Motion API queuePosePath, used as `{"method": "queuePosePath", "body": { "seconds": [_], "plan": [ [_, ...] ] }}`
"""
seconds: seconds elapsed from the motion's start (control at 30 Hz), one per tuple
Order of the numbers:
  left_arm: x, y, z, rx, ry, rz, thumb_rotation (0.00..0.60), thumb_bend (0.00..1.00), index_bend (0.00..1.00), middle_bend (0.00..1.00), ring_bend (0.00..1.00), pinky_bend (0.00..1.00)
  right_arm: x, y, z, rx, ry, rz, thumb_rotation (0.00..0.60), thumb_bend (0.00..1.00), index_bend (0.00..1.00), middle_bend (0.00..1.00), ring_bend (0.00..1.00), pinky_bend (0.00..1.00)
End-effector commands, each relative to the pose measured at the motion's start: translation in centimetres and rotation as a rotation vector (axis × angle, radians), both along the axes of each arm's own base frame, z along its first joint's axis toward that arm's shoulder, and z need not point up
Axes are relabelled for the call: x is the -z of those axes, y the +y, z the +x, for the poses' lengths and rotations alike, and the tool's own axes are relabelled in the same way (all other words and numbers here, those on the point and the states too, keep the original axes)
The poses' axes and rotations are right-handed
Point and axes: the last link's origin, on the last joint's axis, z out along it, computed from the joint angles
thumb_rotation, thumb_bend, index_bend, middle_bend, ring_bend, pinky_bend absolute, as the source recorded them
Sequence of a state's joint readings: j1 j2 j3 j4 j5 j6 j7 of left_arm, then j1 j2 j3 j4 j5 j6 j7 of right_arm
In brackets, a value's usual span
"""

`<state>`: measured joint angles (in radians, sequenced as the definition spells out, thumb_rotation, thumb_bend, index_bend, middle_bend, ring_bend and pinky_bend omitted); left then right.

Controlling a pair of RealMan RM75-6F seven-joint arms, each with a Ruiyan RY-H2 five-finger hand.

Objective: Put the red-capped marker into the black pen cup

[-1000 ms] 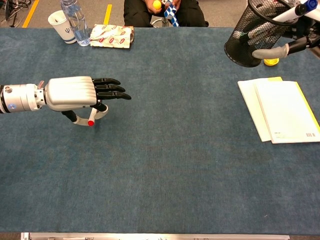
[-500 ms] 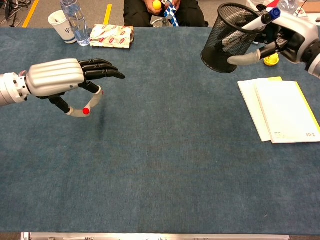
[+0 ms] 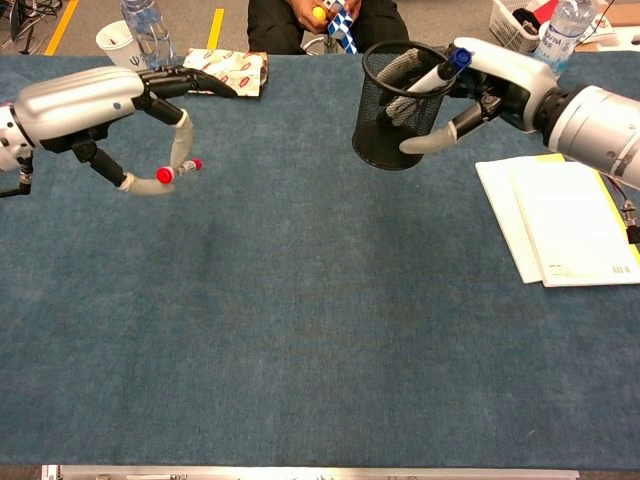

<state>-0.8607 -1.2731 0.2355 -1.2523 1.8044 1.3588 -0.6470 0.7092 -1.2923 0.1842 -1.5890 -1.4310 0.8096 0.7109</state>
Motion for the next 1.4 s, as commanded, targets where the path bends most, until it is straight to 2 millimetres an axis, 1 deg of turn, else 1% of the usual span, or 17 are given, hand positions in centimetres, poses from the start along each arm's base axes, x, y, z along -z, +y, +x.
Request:
{"method": "queuePosePath", "body": {
  "seconds": [0.03,0.3,0.63,0.77,0.97,1.4],
  "plan": [
    [-0.9,0.4,0.6,-0.044,-0.027,-0.007,0.600,0.25,0.61,0.09,0.00,0.01,1.4,-0.1,1.0,-0.041,0.038,0.014,0.600,0.31,0.45,0.40,0.28,0.25],
    [-2.1,0.6,1.6,-0.125,-0.093,-0.044,0.600,0.25,0.61,0.09,0.00,0.01,4.9,-0.2,2.8,-0.092,0.072,0.034,0.600,0.31,0.45,0.40,0.28,0.25],
    [-2.8,0.9,3.0,-0.232,-0.184,-0.127,0.600,0.25,0.61,0.09,0.00,0.01,9.1,-0.1,5.1,-0.127,0.089,0.067,0.600,0.31,0.45,0.40,0.28,0.26],
    [-3.2,1.1,3.5,-0.273,-0.226,-0.156,0.600,0.25,0.61,0.09,0.00,0.01,10.4,-0.1,5.8,-0.135,0.093,0.072,0.600,0.32,0.45,0.40,0.29,0.26],
    [-3.7,1.5,4.2,-0.304,-0.282,-0.177,0.600,0.25,0.61,0.09,0.00,0.01,11.9,-0.2,6.6,-0.145,0.109,0.063,0.600,0.32,0.45,0.40,0.29,0.26],
    [-3.9,1.4,5.6,-0.372,-0.360,-0.280,0.600,0.25,0.61,0.09,0.00,0.01,13.7,-0.6,8.4,-0.135,0.089,0.036,0.600,0.31,0.45,0.40,0.29,0.26]
  ]
}}
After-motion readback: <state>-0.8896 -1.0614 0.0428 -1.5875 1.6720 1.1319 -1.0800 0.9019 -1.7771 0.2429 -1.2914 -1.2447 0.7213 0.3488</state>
